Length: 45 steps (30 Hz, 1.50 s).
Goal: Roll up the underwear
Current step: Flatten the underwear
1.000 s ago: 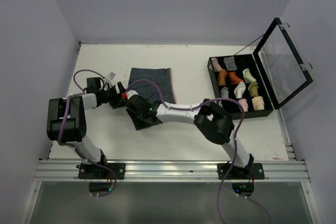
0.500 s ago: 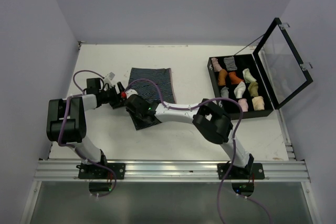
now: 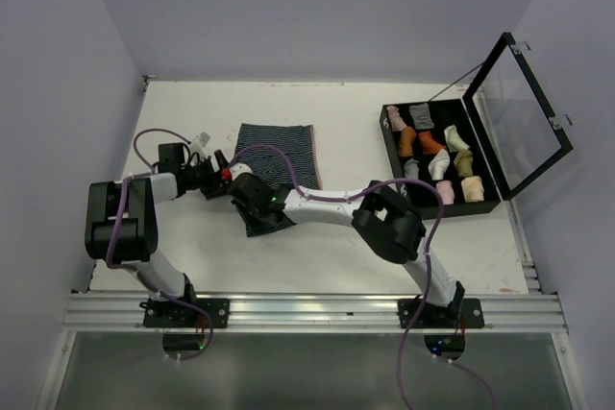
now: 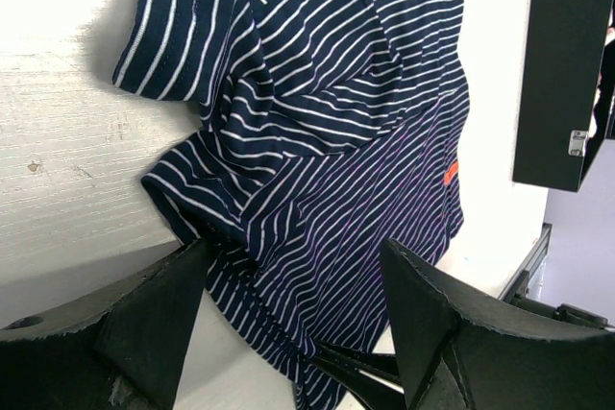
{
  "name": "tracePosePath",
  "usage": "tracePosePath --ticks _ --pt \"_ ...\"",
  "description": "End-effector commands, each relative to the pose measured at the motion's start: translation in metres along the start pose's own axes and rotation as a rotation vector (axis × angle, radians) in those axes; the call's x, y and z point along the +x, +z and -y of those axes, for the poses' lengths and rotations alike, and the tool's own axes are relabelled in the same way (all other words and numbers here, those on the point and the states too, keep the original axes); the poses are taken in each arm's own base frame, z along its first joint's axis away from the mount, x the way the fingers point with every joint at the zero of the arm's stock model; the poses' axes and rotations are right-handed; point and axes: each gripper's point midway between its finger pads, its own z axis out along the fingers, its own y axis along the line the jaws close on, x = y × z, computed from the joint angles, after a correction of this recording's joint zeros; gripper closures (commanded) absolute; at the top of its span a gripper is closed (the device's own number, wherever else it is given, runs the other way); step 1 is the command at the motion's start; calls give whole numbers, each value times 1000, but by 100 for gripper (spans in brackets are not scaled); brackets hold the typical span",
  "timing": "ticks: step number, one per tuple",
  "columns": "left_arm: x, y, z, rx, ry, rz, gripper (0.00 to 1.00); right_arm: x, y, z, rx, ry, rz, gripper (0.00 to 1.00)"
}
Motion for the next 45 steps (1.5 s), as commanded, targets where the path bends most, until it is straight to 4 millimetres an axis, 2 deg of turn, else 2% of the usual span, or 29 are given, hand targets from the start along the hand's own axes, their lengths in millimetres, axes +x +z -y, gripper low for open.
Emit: tracePosePath --ticks 1,5,15,25,26,27,29,31,38,45 --pt "18 -1 -34 -150 -45 -21 22 -20 -23 -5 -18 4 48 99" --pt "16 -2 -33 -152 -41 -15 21 -20 -35 -7 -41 16 37 100" --pt "14 -6 -36 -183 -32 3 21 -8 -42 -5 -45 38 7 100" --pt "16 -7 -38 -194 -31 4 21 -7 -55 -4 -53 56 8 99" --pt "14 -7 -38 -193 -27 8 21 -5 -55 -3 -53 57 5 89" --pt "15 -6 -38 -190 -30 8 21 -4 -55 -3 -52 58 6 88" --pt "16 -6 -38 -191 -32 6 21 -3 -54 -3 -52 62 2 91" --pt "15 -7 -38 -189 -30 6 21 -3 -52 -4 -53 62 1 100" --pt "16 -8 -36 -187 -27 11 20 -5 -49 -10 -80 62 1 100" --pt "15 -8 -36 -186 -26 14 19 4 -39 -31 -171 95 -43 96"
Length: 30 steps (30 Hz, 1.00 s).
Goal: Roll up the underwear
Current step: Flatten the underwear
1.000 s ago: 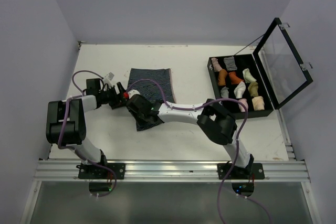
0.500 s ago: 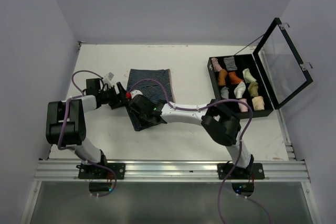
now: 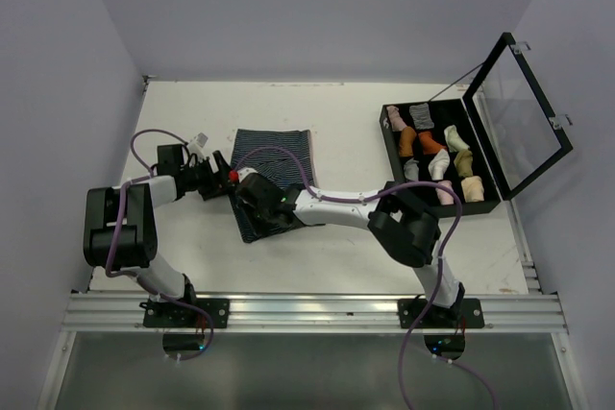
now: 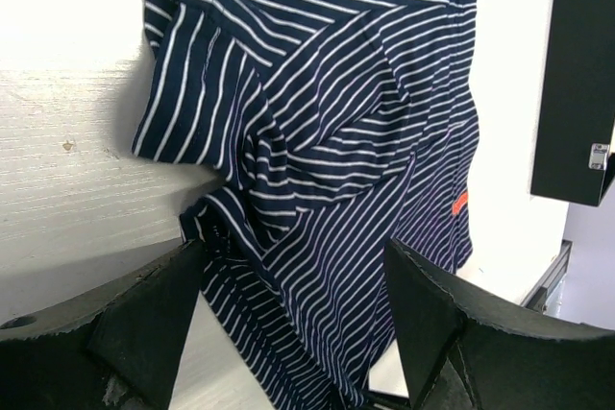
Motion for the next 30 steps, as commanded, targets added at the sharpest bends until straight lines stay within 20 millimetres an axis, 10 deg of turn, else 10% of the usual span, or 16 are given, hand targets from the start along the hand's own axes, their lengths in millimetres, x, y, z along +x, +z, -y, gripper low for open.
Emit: tracePosePath --ticks 1,8,13,22,30 --pt "17 -2 -31 -136 -31 -20 19 -8 0 -23 -89 37 10 95" --pt "17 -5 -30 -138 -24 -8 19 -12 -4 -37 -168 24 20 82" --pt "8 -6 -21 -92 -8 -3 19 -15 -25 -34 -197 -23 43 38" --pt "-17 -29 27 98 126 26 25 -36 -106 31 -222 -47 112 41" --pt "-15 -71 46 103 599 -106 51 8 -108 104 -166 -112 -33 63"
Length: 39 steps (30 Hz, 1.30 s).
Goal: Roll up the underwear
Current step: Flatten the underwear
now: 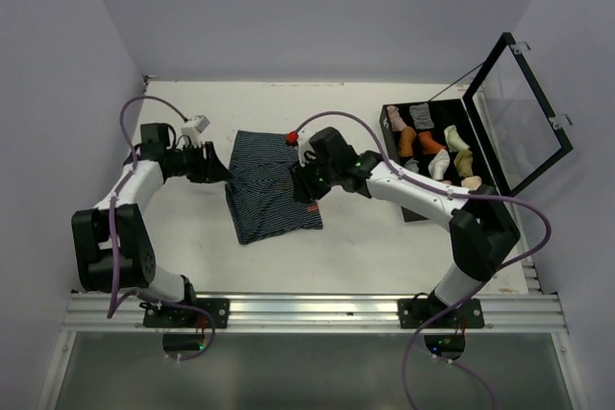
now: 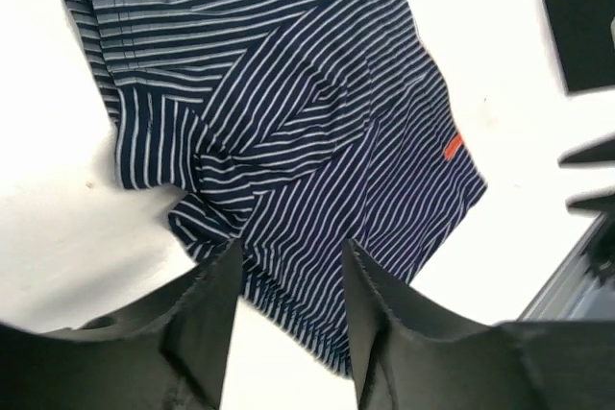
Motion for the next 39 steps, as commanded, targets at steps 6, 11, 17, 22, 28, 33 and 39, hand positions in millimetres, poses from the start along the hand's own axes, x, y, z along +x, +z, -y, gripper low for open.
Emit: tracePosePath --ticks 6,11,17,22,28,33,39 --pt "56 -33 31 85 355 -298 52 82 -12 33 40 28 -261 57" --pt "88 -17 49 153 415 -482 51 108 -1 42 51 151 -345 55" --pt "111 -1 42 106 461 -625 51 115 12 49 63 232 -391 56" --pt "102 16 33 68 444 -571 54 119 27 60 95 249 -414 57" --pt "78 58 12 21 356 -500 54 129 40 91 128 353 -470 59" --pt "40 102 -17 -21 323 -444 54 112 58 109 135 381 -442 64" --pt "-24 120 -36 -60 340 -347 52 61 69 146 154 380 -315 78"
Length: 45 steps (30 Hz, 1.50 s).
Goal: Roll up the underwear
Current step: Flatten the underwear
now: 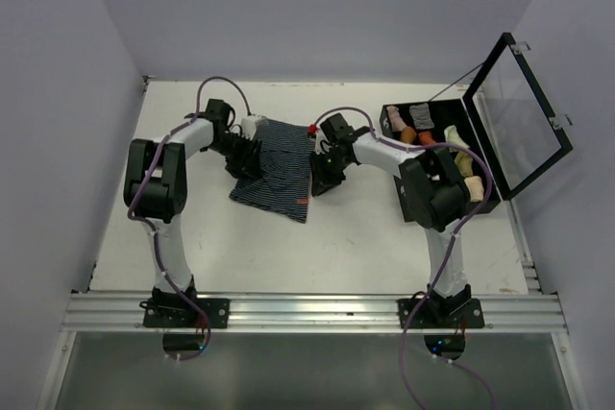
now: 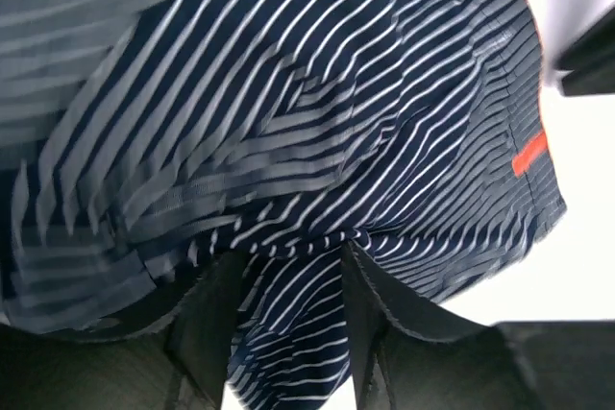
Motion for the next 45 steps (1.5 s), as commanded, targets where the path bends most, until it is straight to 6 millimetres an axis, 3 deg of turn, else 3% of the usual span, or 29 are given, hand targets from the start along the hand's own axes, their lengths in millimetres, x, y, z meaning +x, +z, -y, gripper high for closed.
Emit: tracePosePath --ticks 1,3,4,7,9,10,12,16,18,19,24,29,33,37,42,45 --pt "-38 -13 -40 -124 74 93 50 -30 1 28 76 -16 62 76" --pt "-38 -27 -32 -106 92 103 49 -38 -11 21 53 -39 82 72" --pt "-43 -43 -24 -111 144 129 47 -38 -16 17 37 -46 87 71" --pt "-15 -63 -6 -114 172 121 46 -35 -31 2 -18 -68 106 67" --pt "-8 -78 2 -131 184 145 45 -33 -38 -6 -50 -69 122 65" --pt "4 -77 4 -129 165 132 45 -33 -38 -13 -83 -67 125 64" --pt "8 -84 6 -137 151 148 44 -34 -38 -22 -112 -65 127 64" --pt "20 -84 1 -150 98 135 44 -31 -23 -49 -177 -72 97 63" --pt "21 -81 -2 -155 91 128 44 -30 -14 -52 -186 -68 79 62" --pt "22 -80 -4 -160 88 122 44 -22 0 -48 -178 -67 40 62" --pt "28 -70 -11 -158 70 98 44 -7 25 -13 -56 -93 -63 61" --pt "30 -66 -14 -156 61 100 46 -9 13 0 -15 -179 -62 61" --pt "33 -64 -12 -145 58 96 48 -15 -17 -27 -98 -268 -5 58" --pt "38 -61 -9 -127 48 86 50 -8 -34 -44 -136 -404 36 52" --pt "41 -55 -13 -139 27 83 50 0 -34 -64 -133 -512 53 48" --pt "43 -52 -17 -142 5 73 51 -8 -28 -76 -160 -474 72 47"
